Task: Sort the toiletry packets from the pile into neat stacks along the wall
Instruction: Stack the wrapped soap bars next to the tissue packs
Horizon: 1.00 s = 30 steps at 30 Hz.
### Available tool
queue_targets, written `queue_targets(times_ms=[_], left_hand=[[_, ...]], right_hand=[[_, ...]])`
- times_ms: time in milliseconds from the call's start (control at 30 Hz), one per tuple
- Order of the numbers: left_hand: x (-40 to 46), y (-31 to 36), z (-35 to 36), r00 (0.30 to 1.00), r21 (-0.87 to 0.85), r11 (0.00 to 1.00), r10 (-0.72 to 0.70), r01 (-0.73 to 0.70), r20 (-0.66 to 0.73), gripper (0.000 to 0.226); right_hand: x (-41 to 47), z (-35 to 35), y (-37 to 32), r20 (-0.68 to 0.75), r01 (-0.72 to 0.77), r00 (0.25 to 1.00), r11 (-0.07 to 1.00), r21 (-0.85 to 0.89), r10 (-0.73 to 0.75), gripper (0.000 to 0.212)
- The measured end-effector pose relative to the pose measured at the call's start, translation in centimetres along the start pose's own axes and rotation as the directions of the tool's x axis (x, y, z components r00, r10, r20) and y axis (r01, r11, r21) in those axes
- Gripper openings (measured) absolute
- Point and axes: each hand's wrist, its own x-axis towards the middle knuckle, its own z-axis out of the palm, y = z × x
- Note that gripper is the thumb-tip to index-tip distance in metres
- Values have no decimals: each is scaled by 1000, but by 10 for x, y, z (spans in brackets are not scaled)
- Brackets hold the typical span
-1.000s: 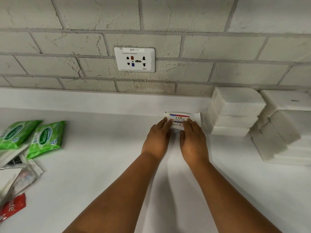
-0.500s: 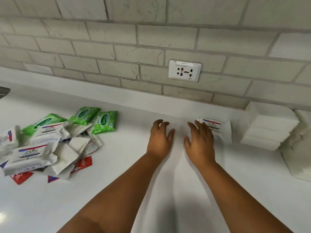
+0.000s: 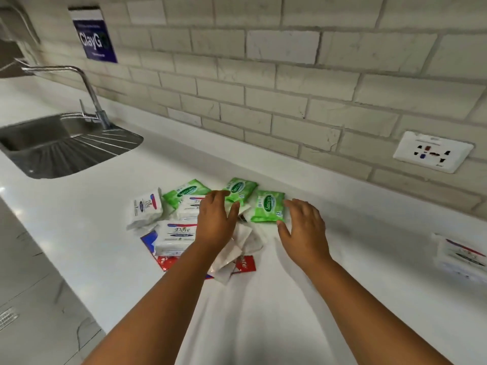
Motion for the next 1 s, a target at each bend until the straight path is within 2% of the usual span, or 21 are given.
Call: queue_targets(times_ms=[100,167,267,500,600,733,867,1000], left_hand=[[21,-45,-33,996,86,993,-85,84,18,39],[37,-75,-51,989,128,982,-144,138,34,41],[52,-99,-65,969,150,965,-229,214,93,42],[74,-115,-68,898,181,948,-309,263,313,29],[77,-117,-64,888,153,951,-306,269,343,26],[77,-120,-66,892,118,951,-309,286,330,24],[76,-118,-69,907,43,952,-303,304,292,33],[77,-106,-71,930,-40,955,-277,294,242,41]], right_hand=[[17,33,-39,89,8,996,999,49,-13,43],[31,57,-69,180,-33,983,996,81,18,41],[47,85,-100,246,-128,964,987,98,101,40],[66,128,-130,355,-256,899,966,-45,255,46],[69,135,-134,342,-309,890,950,-36,302,46],[71,136,-143,333,-375,880,925,51,339,32],[72,128,-150,262,-434,887,879,198,379,43],[73,117,-149,165,-438,899,847,303,406,38]])
